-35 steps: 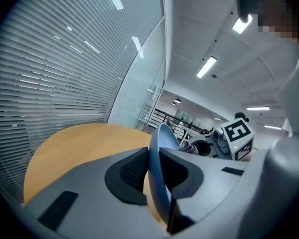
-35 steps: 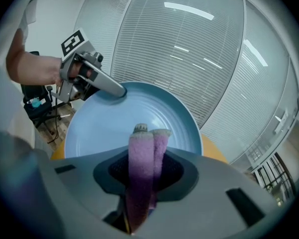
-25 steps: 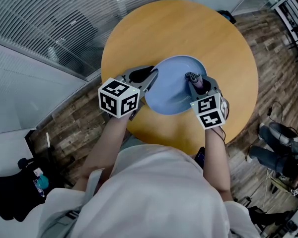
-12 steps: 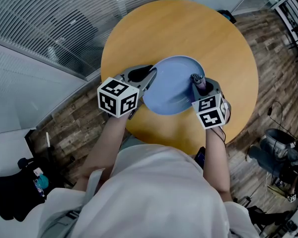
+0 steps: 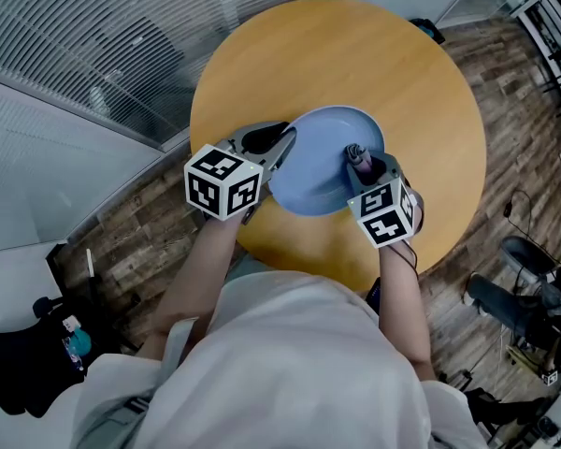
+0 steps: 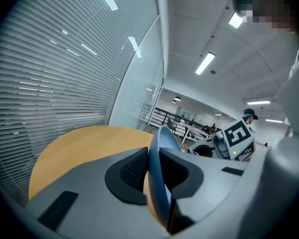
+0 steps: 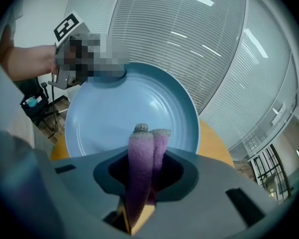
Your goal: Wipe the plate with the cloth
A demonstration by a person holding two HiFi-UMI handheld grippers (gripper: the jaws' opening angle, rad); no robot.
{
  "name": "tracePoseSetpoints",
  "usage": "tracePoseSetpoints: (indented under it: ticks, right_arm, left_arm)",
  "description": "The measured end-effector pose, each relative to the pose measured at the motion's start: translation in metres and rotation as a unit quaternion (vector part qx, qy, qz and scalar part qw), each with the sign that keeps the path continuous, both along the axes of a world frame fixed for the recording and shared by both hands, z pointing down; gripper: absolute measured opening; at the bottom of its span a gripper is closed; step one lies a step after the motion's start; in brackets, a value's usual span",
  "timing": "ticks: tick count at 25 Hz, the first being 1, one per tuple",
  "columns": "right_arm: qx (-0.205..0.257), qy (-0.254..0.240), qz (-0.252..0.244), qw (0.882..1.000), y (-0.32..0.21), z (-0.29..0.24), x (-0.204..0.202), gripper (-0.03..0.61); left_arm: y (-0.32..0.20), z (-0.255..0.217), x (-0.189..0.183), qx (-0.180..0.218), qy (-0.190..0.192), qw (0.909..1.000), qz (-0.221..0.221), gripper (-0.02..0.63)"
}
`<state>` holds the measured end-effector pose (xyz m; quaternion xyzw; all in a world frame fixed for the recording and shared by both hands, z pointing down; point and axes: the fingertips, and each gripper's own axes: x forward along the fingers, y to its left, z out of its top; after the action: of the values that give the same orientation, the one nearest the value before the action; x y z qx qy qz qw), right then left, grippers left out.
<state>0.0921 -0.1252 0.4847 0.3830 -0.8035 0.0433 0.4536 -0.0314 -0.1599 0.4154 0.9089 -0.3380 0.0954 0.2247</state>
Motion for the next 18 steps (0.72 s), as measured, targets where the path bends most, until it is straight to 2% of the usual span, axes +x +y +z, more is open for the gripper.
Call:
tracePoseSetpoints:
  ticks: [11,18]
  right_arm:
    - [0.003,-0.02,-0.031,0.999,0.005,-0.005,-0.026,0.106]
    - [0.009,-0.028,-0.071,0.997,0.011,-0.007,-0.049,0.106]
  left_arm:
    - [-0.003,-0.002,0.001,-0.008,0.013,0.9999,-0.002,0.055]
    - [-0.003,-0.001,0.004,-0.011,0.013,0.9999,0.0,0.057]
